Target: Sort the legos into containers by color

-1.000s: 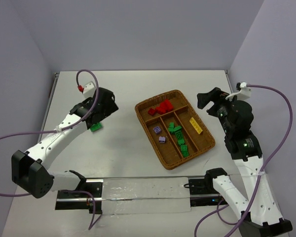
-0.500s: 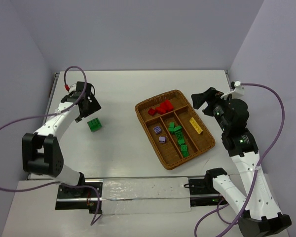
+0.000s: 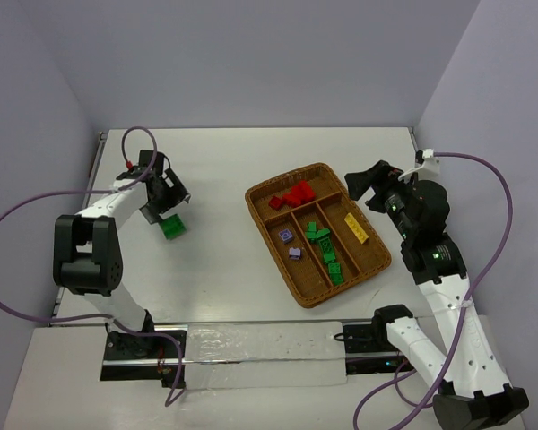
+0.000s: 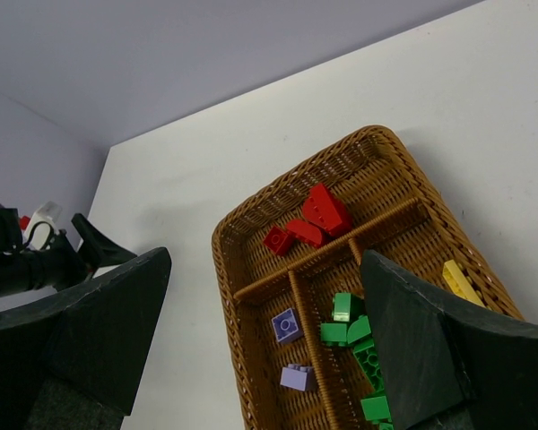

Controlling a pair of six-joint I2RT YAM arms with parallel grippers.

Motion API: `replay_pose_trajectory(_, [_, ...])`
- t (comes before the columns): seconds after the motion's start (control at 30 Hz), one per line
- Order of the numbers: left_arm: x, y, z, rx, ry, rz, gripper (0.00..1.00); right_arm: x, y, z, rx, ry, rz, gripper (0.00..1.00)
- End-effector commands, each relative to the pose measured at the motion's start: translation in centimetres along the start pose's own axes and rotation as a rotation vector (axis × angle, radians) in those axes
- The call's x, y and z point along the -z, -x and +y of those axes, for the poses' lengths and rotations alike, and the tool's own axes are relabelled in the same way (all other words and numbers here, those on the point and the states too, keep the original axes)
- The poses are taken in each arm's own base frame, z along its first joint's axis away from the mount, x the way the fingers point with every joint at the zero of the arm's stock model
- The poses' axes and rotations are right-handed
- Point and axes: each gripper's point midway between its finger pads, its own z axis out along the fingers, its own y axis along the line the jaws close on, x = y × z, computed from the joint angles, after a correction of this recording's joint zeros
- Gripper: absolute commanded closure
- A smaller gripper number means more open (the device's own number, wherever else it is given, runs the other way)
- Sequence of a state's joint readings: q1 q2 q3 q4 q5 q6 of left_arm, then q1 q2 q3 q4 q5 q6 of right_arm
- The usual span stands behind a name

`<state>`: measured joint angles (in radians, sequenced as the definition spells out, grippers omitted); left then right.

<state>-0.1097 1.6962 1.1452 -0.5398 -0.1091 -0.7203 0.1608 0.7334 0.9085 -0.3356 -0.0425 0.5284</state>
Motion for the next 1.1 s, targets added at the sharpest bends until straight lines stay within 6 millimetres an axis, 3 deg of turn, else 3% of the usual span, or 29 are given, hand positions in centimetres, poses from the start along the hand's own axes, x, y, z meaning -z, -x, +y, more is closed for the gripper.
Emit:
replay_pose_trajectory(0.0, [0.4, -1.4, -0.8, 0.067, -0.069, 0.017, 0.02, -0.2, 0.8, 0.8, -0.005, 0.042, -0.042, 0.07])
replay_pose_trajectory(0.1, [1.4, -3.9, -0.8, 0.115, -0.110, 0.042, 0.02, -0.5, 0.4, 0.9, -0.017, 0.056, -0.028, 0.07])
replay_pose_trajectory(0.27, [3.4, -5.4, -1.7, 0.114, -0.121, 0.024, 0.03, -1.0, 0.0, 1.4, -0.038, 0.085, -0.009, 0.08])
replay_pose_trajectory(0.43, [4.9, -4.1, -1.0, 0.068, -0.025, -0.061, 0.03, -1.2, -0.6, 1.7, -0.052, 0.109, 0.013, 0.09])
replay_pose_trajectory(0.7, [6.2, -2.2, 1.7, 0.032, 0.101, -0.170, 0.15, -1.3, -1.1, 1.6, -0.050, 0.110, 0.024, 0.09])
replay_pose_trajectory(0.9, [5.7, -1.0, 4.1, 0.056, 0.198, -0.196, 0.21, -1.3, -1.3, 1.8, -0.048, 0.119, 0.031, 0.10])
replay_pose_trajectory(1.07, [5.5, 0.2, 4.2, 0.047, 0.150, -0.186, 0.15, -1.1, -1.3, 1.7, -0.043, 0.116, 0.032, 0.10])
